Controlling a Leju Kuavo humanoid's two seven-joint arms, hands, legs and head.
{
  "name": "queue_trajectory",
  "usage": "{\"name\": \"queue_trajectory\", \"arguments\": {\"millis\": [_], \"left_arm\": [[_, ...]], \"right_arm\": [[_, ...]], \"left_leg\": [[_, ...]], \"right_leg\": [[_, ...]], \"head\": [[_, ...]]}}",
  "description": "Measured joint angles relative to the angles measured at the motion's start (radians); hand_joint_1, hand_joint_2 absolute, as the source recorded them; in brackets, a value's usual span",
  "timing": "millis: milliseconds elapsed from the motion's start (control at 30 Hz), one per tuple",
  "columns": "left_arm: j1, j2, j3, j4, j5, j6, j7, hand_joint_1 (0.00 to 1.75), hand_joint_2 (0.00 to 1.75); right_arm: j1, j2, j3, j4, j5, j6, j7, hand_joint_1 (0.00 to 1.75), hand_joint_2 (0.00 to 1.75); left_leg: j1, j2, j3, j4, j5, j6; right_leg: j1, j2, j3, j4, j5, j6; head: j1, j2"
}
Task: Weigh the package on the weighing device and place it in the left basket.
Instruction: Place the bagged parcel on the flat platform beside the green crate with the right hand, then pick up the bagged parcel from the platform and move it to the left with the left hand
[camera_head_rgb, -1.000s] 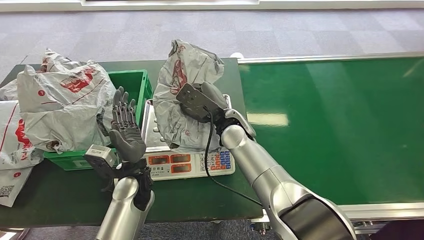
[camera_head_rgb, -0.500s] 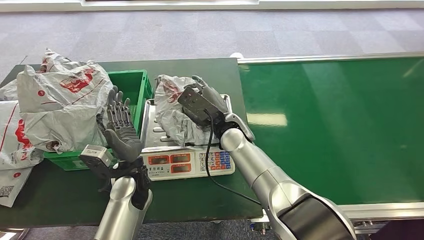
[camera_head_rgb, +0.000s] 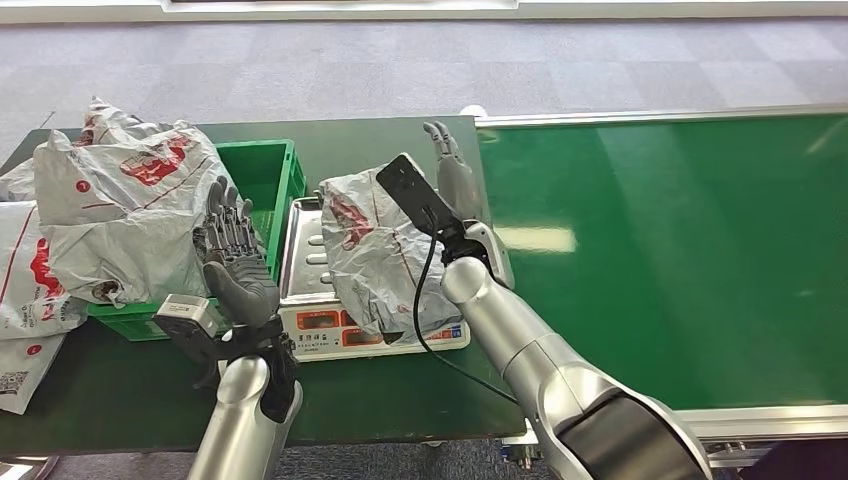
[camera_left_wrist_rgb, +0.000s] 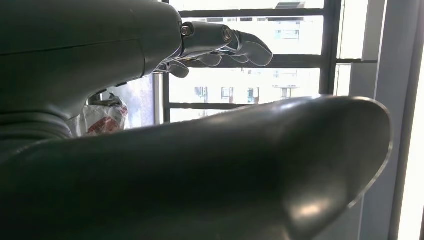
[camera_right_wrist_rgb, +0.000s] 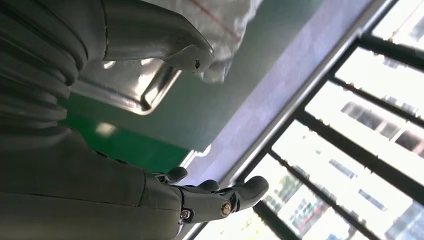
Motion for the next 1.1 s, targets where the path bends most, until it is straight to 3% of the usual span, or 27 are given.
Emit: {"name": "queue_trajectory", "arguments": {"millis": [67,167,267,400,500,667,900,1100], "left_arm": [[0.003,0.000,0.000,-0.001,0.000,0.003,0.000,0.00,0.00],[0.004,0.001,0.000,-0.001,0.000,0.008,0.000,0.00,0.00],[0.007,0.002,0.000,0.000,-0.001,0.018,0.000,0.00,0.00],[0.004,0.005,0.000,0.037,-0.047,0.084,0.007,0.00,1.75],[-0.016,0.013,-0.005,0.121,-0.125,0.144,0.045,0.00,1.75],[-0.065,0.035,-0.036,0.240,-0.258,0.176,0.105,0.00,1.75],[-0.126,0.088,-0.158,0.362,-0.685,0.130,0.277,0.00,1.75],[-0.129,0.111,-0.232,0.407,-0.794,0.095,0.312,0.00,1.75]], "right_arm": [[0.017,-0.006,-0.015,-0.047,0.046,-0.064,0.025,0.00,1.75],[0.056,-0.017,-0.047,-0.136,0.083,-0.079,0.038,0.00,1.75],[0.112,-0.022,-0.088,-0.251,0.056,-0.098,-0.044,0.00,1.75],[0.261,-0.014,-0.193,-0.586,0.041,-0.139,-0.264,0.00,1.75],[0.381,-0.008,-0.271,-0.876,0.013,-0.144,-0.358,0.00,1.75],[0.511,-0.005,-0.307,-1.175,-0.011,-0.141,-0.383,0.00,1.75],[0.553,-0.008,-0.323,-1.276,-0.050,-0.138,-0.381,0.00,1.75],[0.560,-0.009,-0.323,-1.283,-0.049,-0.138,-0.381,0.00,1.75]], "left_leg": [[0.000,0.000,0.000,0.000,0.000,0.000],[0.000,0.000,0.000,0.000,0.000,0.000],[0.000,0.000,0.000,0.000,0.000,0.000],[0.000,-0.003,-0.001,0.000,-0.001,0.000],[-0.001,-0.003,-0.002,0.000,-0.002,0.002],[-0.002,0.001,-0.001,0.000,-0.004,0.003],[-0.002,0.002,0.000,0.000,-0.003,0.003],[-0.002,0.002,0.000,0.000,-0.003,0.003]], "right_leg": [[0.000,0.000,0.000,0.000,0.000,0.000],[0.000,0.000,0.000,0.000,0.000,0.000],[0.000,0.000,0.000,0.000,0.000,0.000],[0.000,-0.004,-0.001,-0.001,-0.001,0.000],[-0.001,-0.004,0.000,-0.001,-0.002,0.000],[-0.001,0.000,-0.001,-0.001,-0.002,0.001],[-0.002,0.001,0.000,-0.001,-0.001,0.001],[-0.002,0.001,0.000,-0.001,-0.001,0.001]], "head": [[0.000,0.000],[0.000,0.000],[0.000,0.000],[0.000,0.000],[0.000,0.000],[0.000,0.000],[0.000,0.000],[0.000,0.000]]}}
